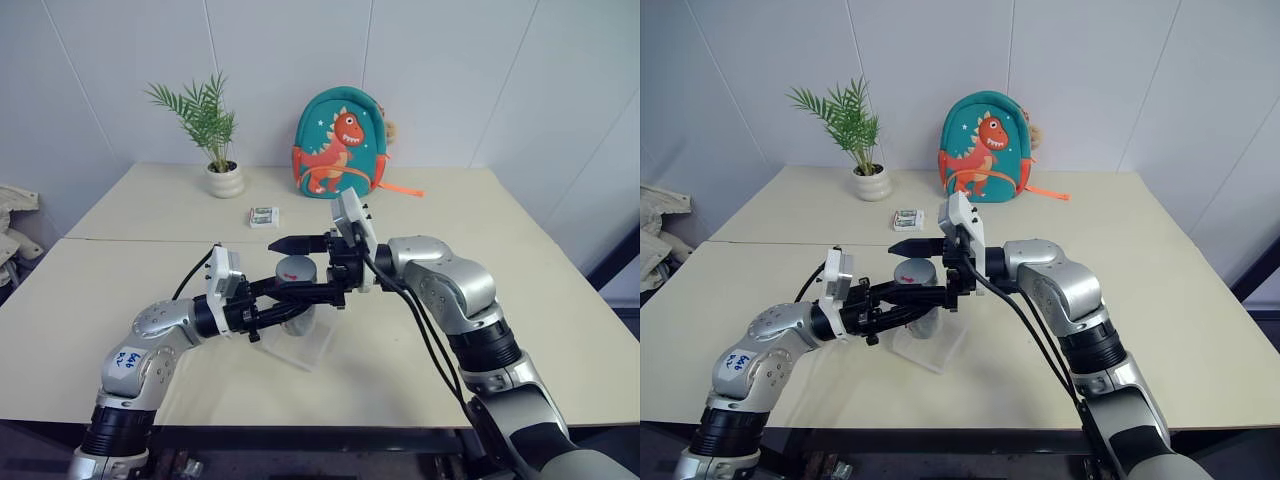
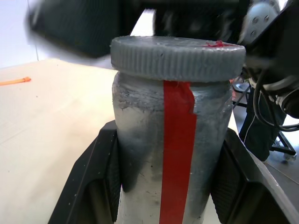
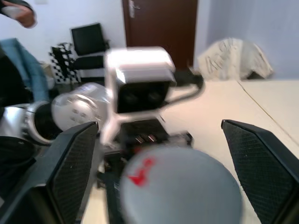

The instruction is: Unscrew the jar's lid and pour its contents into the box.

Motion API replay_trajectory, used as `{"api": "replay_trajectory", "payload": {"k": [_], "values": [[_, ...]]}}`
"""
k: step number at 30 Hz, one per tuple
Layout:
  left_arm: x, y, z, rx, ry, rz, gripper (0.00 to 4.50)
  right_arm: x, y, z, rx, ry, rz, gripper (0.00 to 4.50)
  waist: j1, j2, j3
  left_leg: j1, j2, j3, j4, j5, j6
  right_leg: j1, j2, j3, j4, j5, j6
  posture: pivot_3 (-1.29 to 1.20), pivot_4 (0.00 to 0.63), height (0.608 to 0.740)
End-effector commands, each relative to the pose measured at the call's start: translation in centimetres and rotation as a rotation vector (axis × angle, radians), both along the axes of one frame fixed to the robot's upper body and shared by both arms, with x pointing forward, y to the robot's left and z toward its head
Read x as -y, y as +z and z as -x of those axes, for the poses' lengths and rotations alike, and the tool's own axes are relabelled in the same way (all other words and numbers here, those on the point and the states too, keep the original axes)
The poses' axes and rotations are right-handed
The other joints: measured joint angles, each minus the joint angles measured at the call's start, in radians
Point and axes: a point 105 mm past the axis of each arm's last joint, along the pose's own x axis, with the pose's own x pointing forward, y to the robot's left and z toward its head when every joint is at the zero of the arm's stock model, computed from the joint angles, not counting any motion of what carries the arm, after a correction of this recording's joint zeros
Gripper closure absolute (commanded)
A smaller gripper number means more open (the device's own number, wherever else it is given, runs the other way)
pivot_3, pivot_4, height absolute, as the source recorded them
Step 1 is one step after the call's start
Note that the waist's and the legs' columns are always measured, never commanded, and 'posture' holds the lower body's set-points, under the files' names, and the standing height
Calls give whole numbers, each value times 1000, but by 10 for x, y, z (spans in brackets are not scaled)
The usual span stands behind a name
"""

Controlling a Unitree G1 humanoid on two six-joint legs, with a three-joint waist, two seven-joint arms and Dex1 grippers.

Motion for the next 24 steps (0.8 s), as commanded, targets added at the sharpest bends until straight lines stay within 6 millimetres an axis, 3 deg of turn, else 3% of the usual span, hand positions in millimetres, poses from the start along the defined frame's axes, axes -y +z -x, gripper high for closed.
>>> {"api": "replay_trajectory", "payload": {"k": [1,13,24], "values": [[4,12,6,64,-20,10,2441,-2,13,0,65,1,-24,44,0,0,0,0,0,0,0,0,0,0,0,0,0,0,0,0,150,740],[2,9,7,66,-15,14,2441,13,21,-12,69,-29,-50,44,0,0,0,0,2,0,0,0,-1,0,2,0,1,0,0,0,150,740],[2,8,7,75,-9,23,2441,46,16,-20,14,-57,-40,44,0,0,0,0,3,0,0,-1,-2,0,3,1,1,0,-1,0,150,740]]}}
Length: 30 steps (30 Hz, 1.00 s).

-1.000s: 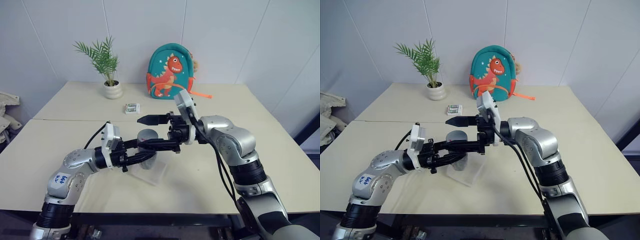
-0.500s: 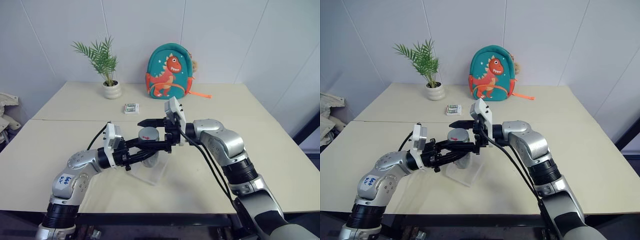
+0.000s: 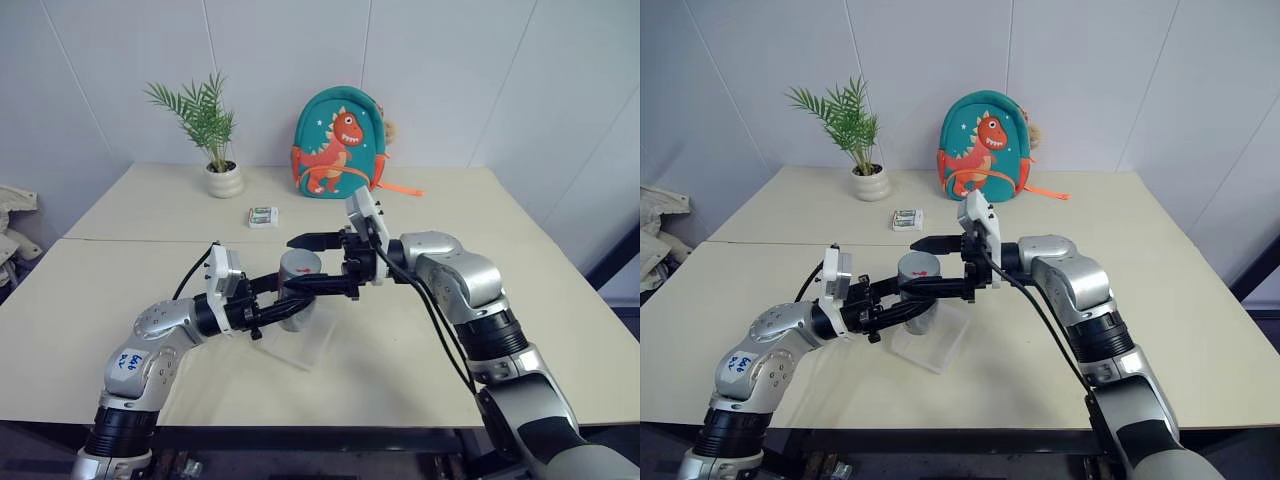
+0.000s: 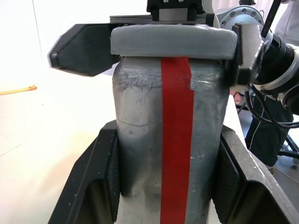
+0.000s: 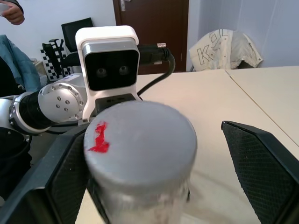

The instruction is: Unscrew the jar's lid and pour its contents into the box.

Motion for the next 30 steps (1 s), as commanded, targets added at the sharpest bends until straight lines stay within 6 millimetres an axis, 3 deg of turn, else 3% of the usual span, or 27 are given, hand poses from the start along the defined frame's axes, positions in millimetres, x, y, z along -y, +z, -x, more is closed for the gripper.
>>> {"api": "replay_trajectory", "payload": {"k": [1,13,17,23,30], "values": [[1,5,7,47,-22,7,2441,22,12,-6,13,-50,-49,44,0,0,0,0,0,0,0,0,0,0,0,0,0,0,0,0,150,740],[-2,6,6,50,0,25,2441,48,1,-18,-27,-115,-5,44,0,0,0,0,0,0,1,0,0,0,0,0,0,0,0,0,150,740],[-3,7,5,51,8,28,2441,50,6,-14,-32,-94,-17,44,0,0,0,0,1,0,1,0,-1,0,1,0,0,0,-1,0,150,740],[-3,6,3,48,15,32,2441,25,27,26,-31,98,-82,44,-1,0,0,0,2,0,1,-1,-1,0,1,0,0,-1,-1,0,150,740],[1,6,2,44,10,40,2441,-5,30,25,-30,72,-106,44,1,0,0,1,2,1,2,-1,-2,0,2,0,2,-1,-2,0,150,740]]}}
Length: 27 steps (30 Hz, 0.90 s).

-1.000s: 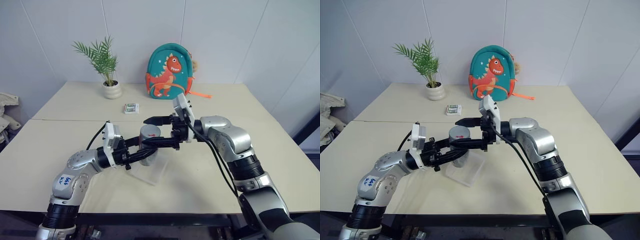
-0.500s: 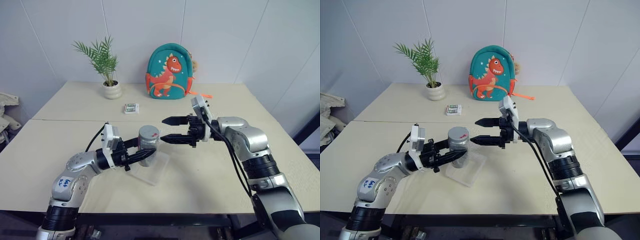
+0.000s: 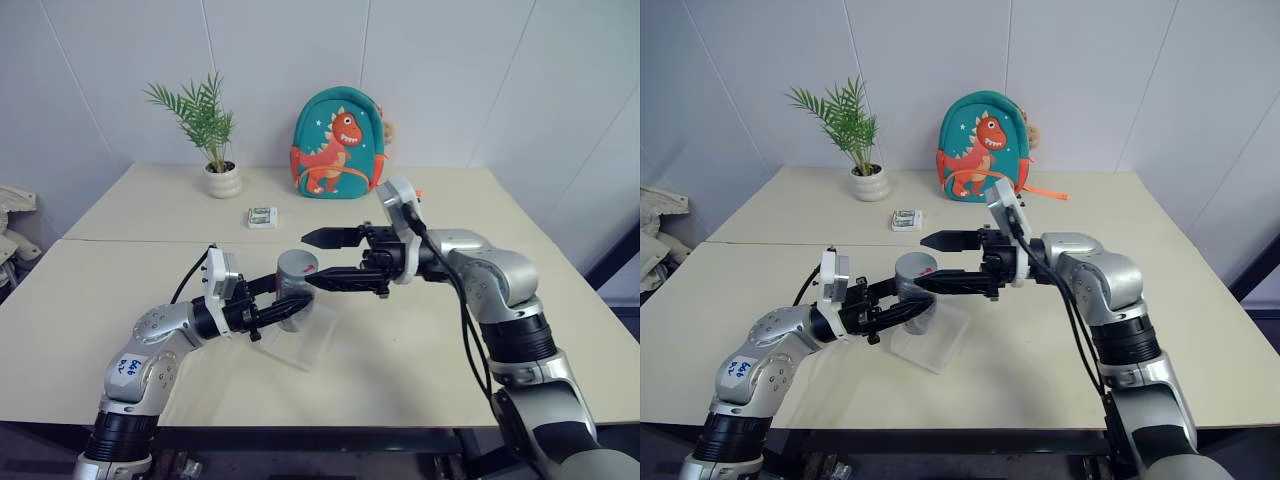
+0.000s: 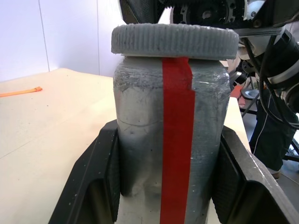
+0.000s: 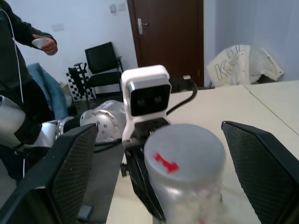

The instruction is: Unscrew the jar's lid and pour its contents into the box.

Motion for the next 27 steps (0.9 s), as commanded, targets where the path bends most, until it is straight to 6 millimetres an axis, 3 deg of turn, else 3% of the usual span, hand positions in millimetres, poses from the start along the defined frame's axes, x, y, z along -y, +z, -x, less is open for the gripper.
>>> {"api": "replay_trajectory", "payload": {"k": [1,7,16,27], "values": [[3,9,3,40,-10,18,2441,-11,10,1,50,-16,-5,44,1,0,0,0,0,0,0,0,0,0,0,0,0,0,0,0,150,740],[6,10,3,42,-17,23,2441,-23,5,-10,68,-64,10,44,0,0,0,0,0,0,0,0,0,0,0,0,0,0,0,0,150,740],[7,11,4,42,-20,31,2441,-19,5,-21,77,-96,5,44,0,0,0,0,0,0,0,0,0,0,0,0,0,0,0,0,150,740],[7,12,3,45,-12,38,2441,22,-2,-37,61,-193,46,44,0,0,0,0,0,0,0,0,0,0,0,0,0,0,0,0,150,740]]}}
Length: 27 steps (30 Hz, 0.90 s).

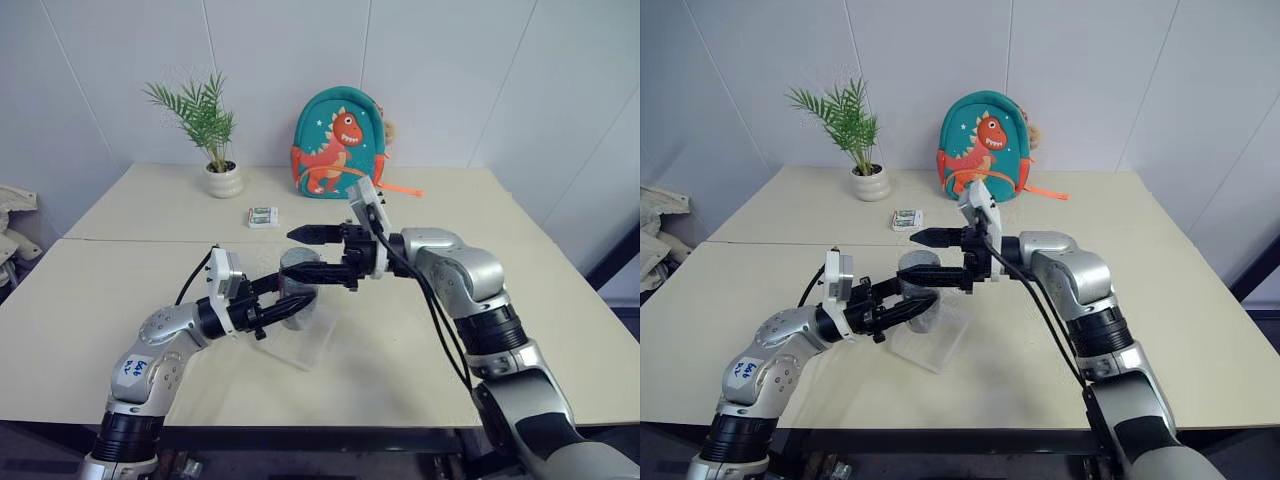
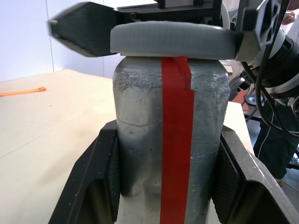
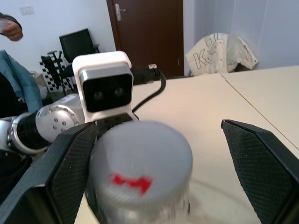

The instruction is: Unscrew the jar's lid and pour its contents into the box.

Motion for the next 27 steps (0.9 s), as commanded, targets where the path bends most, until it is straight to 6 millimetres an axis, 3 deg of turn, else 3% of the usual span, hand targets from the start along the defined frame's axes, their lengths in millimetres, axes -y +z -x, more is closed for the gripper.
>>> {"api": "replay_trajectory", "payload": {"k": [1,15,23,27], "values": [[5,13,7,62,-36,13,2441,24,7,-11,23,-89,-24,44,-1,0,0,0,0,0,0,0,0,0,0,0,0,0,0,0,150,740],[3,13,5,64,-25,19,2441,65,3,-34,-16,-225,-32,44,0,0,0,0,0,1,0,0,0,0,0,0,0,0,0,0,150,740],[2,13,5,65,-18,20,2441,41,47,-2,-46,-32,-212,44,-4,0,0,0,1,1,0,0,0,-1,0,1,0,0,0,0,150,740],[3,12,5,63,-20,22,2441,21,46,15,-43,33,-192,44,1,0,0,0,1,1,0,0,0,-1,0,0,1,0,-1,0,150,740]]}}
